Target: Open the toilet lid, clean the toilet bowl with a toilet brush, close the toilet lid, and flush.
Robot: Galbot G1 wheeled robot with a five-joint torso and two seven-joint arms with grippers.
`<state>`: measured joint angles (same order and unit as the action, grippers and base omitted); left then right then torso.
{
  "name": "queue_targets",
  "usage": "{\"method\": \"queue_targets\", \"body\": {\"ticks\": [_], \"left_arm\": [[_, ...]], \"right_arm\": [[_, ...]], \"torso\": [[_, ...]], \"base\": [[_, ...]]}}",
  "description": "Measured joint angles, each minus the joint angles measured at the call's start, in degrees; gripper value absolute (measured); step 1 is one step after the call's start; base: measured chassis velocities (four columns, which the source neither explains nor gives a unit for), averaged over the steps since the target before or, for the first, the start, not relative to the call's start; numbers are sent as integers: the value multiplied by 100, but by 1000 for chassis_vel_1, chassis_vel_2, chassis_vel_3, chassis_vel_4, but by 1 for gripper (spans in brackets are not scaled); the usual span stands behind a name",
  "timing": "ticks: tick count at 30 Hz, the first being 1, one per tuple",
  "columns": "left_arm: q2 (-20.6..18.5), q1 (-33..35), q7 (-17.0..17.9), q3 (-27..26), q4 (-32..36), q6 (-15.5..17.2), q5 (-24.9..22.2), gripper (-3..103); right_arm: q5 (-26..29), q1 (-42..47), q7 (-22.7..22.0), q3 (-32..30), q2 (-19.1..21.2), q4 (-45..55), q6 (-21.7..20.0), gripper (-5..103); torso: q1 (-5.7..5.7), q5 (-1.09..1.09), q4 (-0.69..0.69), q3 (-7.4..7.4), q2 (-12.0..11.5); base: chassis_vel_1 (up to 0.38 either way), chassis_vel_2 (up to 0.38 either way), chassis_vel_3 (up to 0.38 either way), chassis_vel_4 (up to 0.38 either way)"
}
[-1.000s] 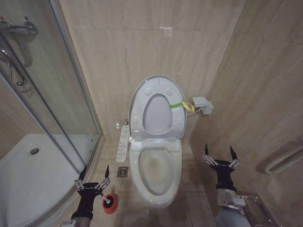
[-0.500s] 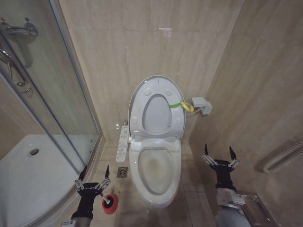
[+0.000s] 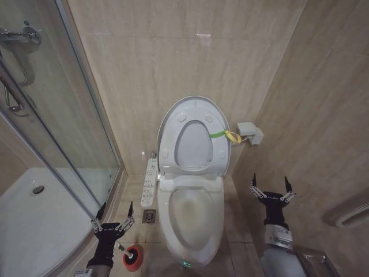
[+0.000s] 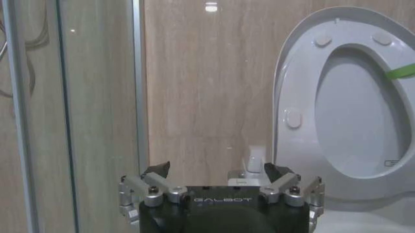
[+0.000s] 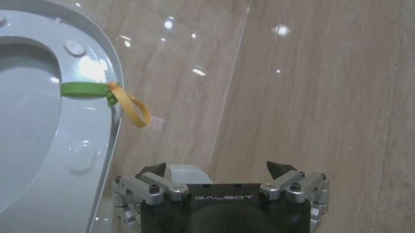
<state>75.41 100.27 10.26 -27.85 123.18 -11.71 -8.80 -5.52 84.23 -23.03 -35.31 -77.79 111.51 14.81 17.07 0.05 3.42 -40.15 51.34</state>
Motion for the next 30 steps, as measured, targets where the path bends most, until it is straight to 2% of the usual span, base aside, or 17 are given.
{"method": "queue_targets", "body": {"ticks": [7, 16, 23, 30], "left_arm": [[0, 0, 0, 0, 0, 0, 0, 94], [0, 0, 0, 0, 0, 0, 0, 94], [0, 0, 0, 0, 0, 0, 0, 94], [0, 0, 0, 0, 0, 0, 0, 94]], "right_arm": [[193, -364, 89, 140, 313, -288, -3, 100], [865, -1492, 20, 404, 930, -976, -133, 100], [1089, -2064, 29, 539, 1144, -1340, -152, 100], [1192, -2407, 50, 661, 1195, -1664, -142, 100]], "torso": [[2, 0, -1, 0, 0], [4, 0, -1, -1, -1], [4, 0, -1, -1, -1], [4, 0, -1, -1, -1]], "base": [[0, 0, 0, 0], [0, 0, 0, 0], [0, 0, 0, 0], [0, 0, 0, 0]]}}
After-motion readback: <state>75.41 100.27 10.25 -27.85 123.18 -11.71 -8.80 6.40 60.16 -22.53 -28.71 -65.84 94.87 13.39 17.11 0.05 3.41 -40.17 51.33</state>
